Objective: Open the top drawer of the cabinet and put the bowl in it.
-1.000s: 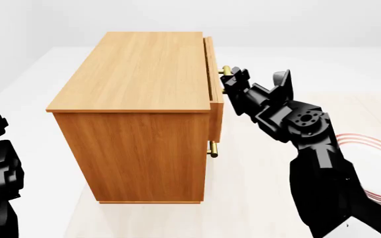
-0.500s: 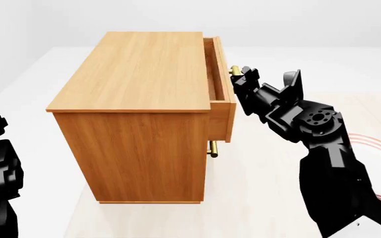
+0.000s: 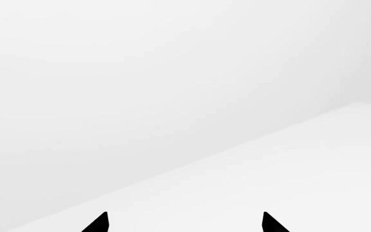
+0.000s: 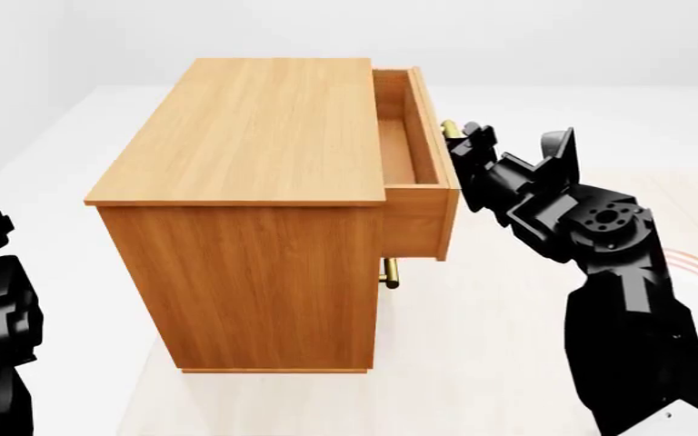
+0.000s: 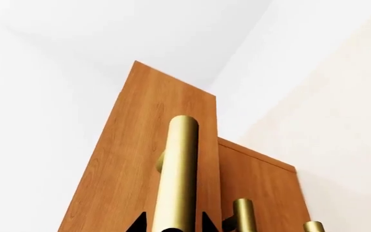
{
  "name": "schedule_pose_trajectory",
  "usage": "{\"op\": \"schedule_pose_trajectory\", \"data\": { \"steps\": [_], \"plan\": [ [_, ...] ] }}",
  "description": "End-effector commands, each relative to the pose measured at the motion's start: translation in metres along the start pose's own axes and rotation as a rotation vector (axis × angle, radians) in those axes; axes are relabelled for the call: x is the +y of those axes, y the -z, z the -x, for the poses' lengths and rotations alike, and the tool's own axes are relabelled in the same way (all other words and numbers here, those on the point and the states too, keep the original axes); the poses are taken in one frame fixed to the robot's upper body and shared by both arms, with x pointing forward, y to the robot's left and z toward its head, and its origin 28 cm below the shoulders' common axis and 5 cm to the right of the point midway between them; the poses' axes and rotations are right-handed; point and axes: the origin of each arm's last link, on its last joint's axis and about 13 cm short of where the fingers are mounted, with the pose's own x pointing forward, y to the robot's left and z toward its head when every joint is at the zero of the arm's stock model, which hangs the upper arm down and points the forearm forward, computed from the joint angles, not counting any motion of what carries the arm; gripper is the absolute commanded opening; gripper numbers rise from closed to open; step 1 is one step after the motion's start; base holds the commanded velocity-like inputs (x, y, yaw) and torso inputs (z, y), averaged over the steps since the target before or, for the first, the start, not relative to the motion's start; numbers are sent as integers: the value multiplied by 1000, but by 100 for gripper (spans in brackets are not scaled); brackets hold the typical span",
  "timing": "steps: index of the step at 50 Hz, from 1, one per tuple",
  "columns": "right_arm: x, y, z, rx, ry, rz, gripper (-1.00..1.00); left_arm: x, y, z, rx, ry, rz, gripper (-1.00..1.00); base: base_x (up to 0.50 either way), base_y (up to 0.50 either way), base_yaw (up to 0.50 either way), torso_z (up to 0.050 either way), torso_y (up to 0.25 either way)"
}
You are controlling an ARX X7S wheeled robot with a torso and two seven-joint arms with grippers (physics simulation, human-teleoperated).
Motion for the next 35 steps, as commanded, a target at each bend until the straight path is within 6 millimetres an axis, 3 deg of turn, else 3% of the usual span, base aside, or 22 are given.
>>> {"op": "schedule_pose_trajectory", "data": {
  "steps": [1,35],
  "plan": [
    [3,-15,7,-57,-46,-41,-100,0,-1,0,-2,-1,0,100,0,0,0,0,0],
    [-5,-23,12,-84,-26,-54,-100,0,0,0,-5,-4,-6,100,0,0,0,0,2]
  ]
}}
